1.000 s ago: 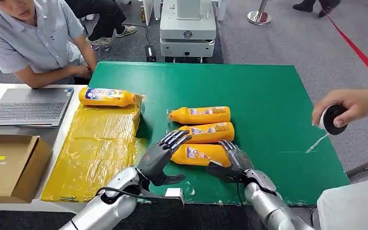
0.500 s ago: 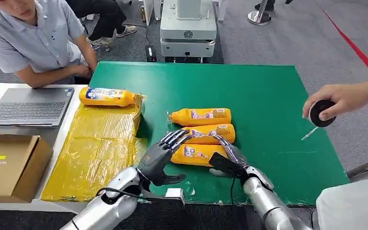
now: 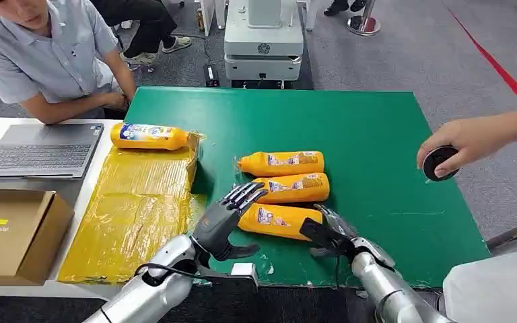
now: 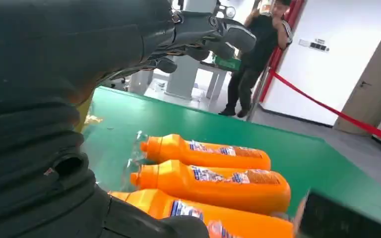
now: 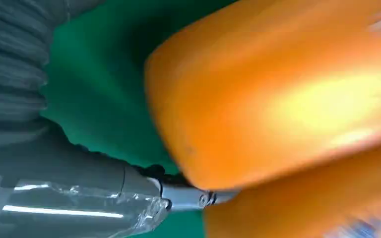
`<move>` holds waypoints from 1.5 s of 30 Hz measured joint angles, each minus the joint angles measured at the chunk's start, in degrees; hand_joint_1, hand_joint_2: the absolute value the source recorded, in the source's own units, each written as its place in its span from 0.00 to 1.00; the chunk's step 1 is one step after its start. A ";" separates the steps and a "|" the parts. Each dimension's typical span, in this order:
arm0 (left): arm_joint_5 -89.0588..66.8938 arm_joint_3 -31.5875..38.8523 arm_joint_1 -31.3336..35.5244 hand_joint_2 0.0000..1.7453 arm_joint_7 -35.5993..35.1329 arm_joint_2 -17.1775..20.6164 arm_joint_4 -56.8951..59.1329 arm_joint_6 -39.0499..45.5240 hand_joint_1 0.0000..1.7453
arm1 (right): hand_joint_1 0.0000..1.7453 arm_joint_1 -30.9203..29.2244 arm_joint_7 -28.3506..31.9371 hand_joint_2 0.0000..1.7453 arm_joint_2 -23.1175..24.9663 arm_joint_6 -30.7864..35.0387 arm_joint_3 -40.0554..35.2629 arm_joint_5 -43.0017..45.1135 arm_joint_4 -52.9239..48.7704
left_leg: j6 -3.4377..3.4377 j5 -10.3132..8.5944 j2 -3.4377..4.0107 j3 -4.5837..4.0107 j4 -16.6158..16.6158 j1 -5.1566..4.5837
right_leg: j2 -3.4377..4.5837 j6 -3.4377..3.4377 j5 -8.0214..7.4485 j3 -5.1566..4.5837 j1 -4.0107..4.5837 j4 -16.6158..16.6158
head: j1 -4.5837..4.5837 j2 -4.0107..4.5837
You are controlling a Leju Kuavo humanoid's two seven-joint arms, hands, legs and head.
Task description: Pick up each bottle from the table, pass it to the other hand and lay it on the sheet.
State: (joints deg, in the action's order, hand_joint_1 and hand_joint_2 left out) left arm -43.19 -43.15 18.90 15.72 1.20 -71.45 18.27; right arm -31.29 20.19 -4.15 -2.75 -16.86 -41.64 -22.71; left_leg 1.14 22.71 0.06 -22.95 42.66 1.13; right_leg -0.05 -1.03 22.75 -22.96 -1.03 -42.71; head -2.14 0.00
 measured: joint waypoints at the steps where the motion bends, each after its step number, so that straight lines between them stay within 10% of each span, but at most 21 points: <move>1: 0.09 -0.02 0.08 1.00 0.00 -0.04 0.13 0.00 0.00 | 0.00 -0.11 -0.65 1.00 -0.28 0.00 -0.81 -0.65 0.35 | 0.00 0.00 0.00 0.00 0.00 0.00 | 0.00 0.00 0.00 0.00 0.00 0.00 | -0.07 0.00; 45: -0.59 -0.96 -0.26 1.00 -1.11 0.70 -0.18 0.94 0.00 | 0.00 -1.57 -4.59 1.00 1.14 3.96 -4.11 -3.69 0.68 | 0.00 0.00 0.00 0.00 0.00 0.00 | 0.00 0.00 0.00 0.00 0.00 0.00 | 0.00 0.00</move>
State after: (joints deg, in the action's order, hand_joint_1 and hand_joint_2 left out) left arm -43.78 -44.11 18.65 14.60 1.90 -71.63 19.21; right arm -32.86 15.61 -3.02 1.20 -20.96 -45.33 -22.03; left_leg 1.14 22.71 0.06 -22.95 42.66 1.13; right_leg -0.05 -1.03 22.75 -22.96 -1.03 -42.71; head -2.14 0.00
